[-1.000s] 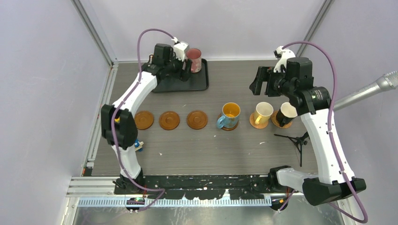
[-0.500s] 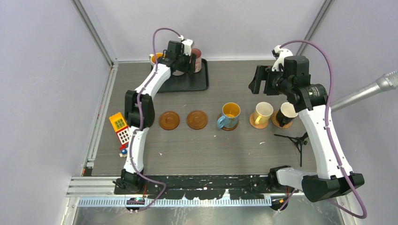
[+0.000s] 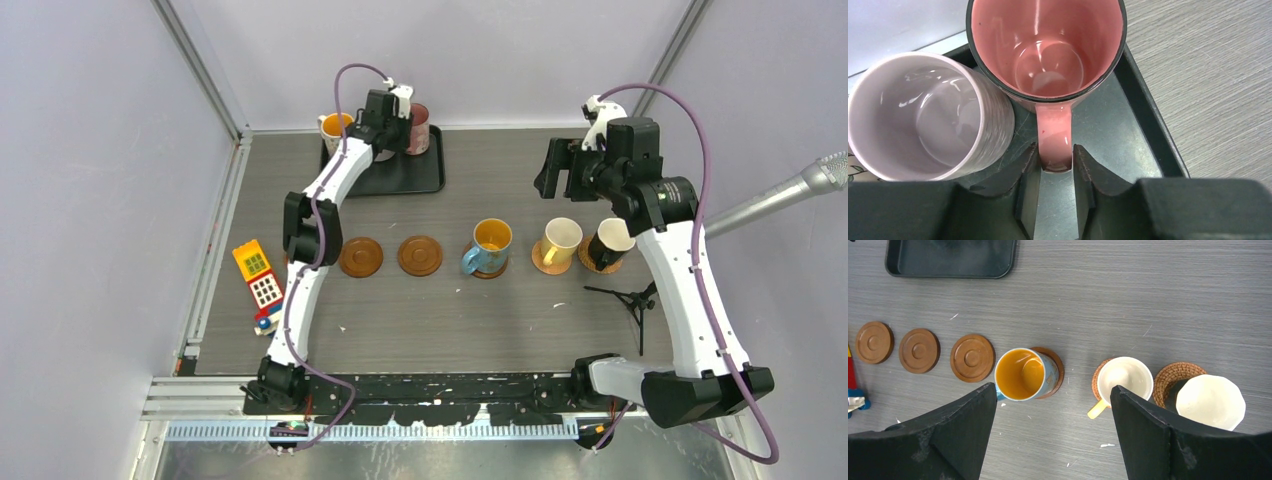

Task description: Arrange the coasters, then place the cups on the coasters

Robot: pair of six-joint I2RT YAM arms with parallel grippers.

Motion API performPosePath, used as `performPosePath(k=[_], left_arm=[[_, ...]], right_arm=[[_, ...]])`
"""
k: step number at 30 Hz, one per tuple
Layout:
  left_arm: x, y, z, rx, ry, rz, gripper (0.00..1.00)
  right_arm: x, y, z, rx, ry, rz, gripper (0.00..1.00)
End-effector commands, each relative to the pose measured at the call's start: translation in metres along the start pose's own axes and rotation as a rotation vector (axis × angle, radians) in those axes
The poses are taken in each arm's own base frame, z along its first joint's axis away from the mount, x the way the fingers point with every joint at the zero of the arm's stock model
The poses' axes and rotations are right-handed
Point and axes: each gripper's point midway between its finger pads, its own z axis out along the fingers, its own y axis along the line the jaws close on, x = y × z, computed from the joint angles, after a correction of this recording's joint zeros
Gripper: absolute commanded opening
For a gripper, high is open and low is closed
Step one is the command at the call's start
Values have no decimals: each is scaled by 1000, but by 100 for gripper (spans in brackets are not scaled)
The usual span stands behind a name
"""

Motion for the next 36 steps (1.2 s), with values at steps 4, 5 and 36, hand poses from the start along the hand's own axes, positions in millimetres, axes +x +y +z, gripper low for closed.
performPosePath(k=[4,5,36], left_arm=[[-26,-5,-32,-1,-58,31,21],[-27,-5,-38,-2,-60,33,19],[41,-6,-49,42,206,130,52]], right_arm=[[-20,1,-10,-2,-71,-6,88],[-20,1,-11,-3,-72,-5,88],[-19,4,-14,-16,-70,5,88]])
